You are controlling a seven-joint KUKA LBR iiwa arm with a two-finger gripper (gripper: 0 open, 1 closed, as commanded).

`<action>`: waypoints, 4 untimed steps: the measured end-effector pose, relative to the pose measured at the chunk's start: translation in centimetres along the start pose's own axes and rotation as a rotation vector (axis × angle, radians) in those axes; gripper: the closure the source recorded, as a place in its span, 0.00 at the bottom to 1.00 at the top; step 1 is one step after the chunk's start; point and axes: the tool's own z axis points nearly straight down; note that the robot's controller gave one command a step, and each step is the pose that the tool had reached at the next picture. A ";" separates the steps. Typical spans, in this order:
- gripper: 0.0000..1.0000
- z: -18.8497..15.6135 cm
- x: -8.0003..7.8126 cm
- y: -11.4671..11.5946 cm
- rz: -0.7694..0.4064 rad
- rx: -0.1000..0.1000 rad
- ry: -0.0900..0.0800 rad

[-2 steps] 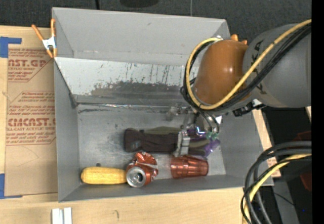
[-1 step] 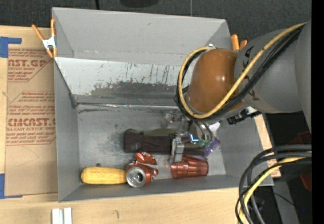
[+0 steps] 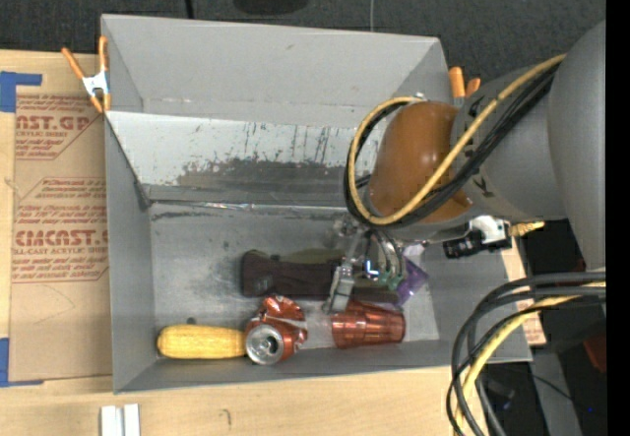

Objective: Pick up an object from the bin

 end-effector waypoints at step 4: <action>1.00 4.3 2.1 1.3 0.142 0.002 0.004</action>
Offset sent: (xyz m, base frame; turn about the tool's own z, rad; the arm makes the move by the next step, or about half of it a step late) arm -0.0168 0.0171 -0.0458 0.1430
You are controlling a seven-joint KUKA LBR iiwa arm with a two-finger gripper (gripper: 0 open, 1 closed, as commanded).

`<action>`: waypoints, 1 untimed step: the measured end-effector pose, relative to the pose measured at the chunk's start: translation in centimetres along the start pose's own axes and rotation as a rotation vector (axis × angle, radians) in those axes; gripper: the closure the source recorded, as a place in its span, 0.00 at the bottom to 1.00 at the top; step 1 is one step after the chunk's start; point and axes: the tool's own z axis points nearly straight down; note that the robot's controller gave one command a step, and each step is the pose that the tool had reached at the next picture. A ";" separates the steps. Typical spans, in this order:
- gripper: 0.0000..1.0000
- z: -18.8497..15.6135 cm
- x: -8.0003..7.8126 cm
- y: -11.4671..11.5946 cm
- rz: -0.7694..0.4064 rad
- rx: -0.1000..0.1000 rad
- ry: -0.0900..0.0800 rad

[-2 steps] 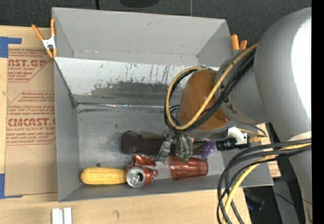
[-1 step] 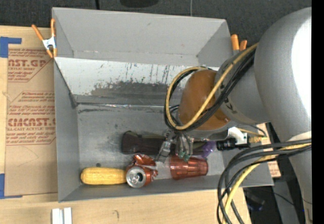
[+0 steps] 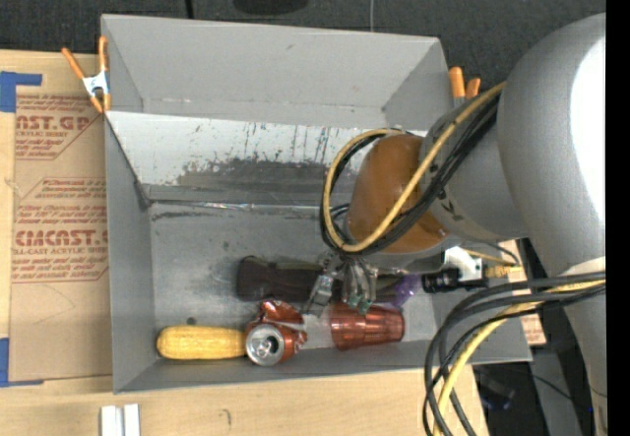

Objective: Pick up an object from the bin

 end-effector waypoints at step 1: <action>1.00 -1.4 0.2 -0.1 0.000 0.002 0.006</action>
Offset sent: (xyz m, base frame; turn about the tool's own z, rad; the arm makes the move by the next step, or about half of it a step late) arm -0.0001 0.0001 0.0185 0.0000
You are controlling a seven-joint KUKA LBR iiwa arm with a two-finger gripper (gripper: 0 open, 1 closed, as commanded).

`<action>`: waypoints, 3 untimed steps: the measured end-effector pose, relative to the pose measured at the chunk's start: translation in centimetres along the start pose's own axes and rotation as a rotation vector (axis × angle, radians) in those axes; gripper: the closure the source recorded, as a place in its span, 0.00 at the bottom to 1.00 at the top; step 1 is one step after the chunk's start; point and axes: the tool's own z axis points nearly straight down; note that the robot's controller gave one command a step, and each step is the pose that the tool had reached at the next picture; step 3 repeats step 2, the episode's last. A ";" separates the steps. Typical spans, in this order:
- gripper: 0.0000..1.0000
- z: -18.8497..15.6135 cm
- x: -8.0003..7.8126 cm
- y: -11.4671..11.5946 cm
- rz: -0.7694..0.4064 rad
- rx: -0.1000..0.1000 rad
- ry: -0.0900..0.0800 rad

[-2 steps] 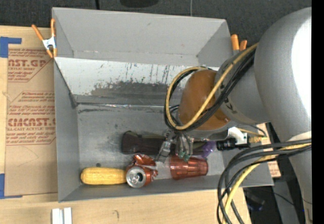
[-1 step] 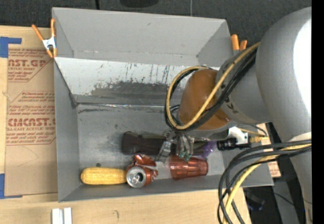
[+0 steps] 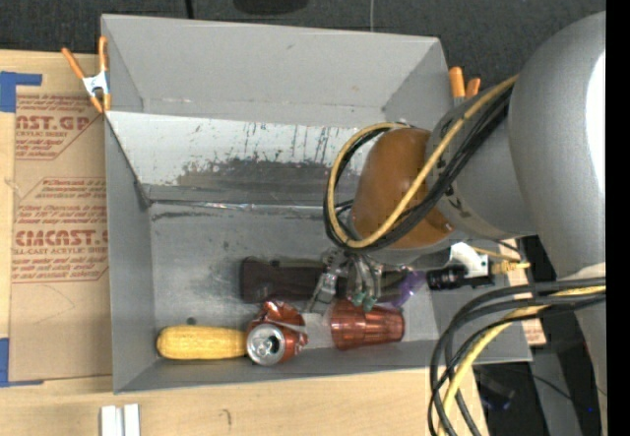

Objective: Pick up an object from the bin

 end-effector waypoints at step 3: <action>1.00 -4.7 -0.1 0.0 0.001 -0.002 -0.005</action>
Offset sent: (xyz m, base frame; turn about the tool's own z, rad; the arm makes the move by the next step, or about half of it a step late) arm 0.0000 -0.0002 0.0177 0.0000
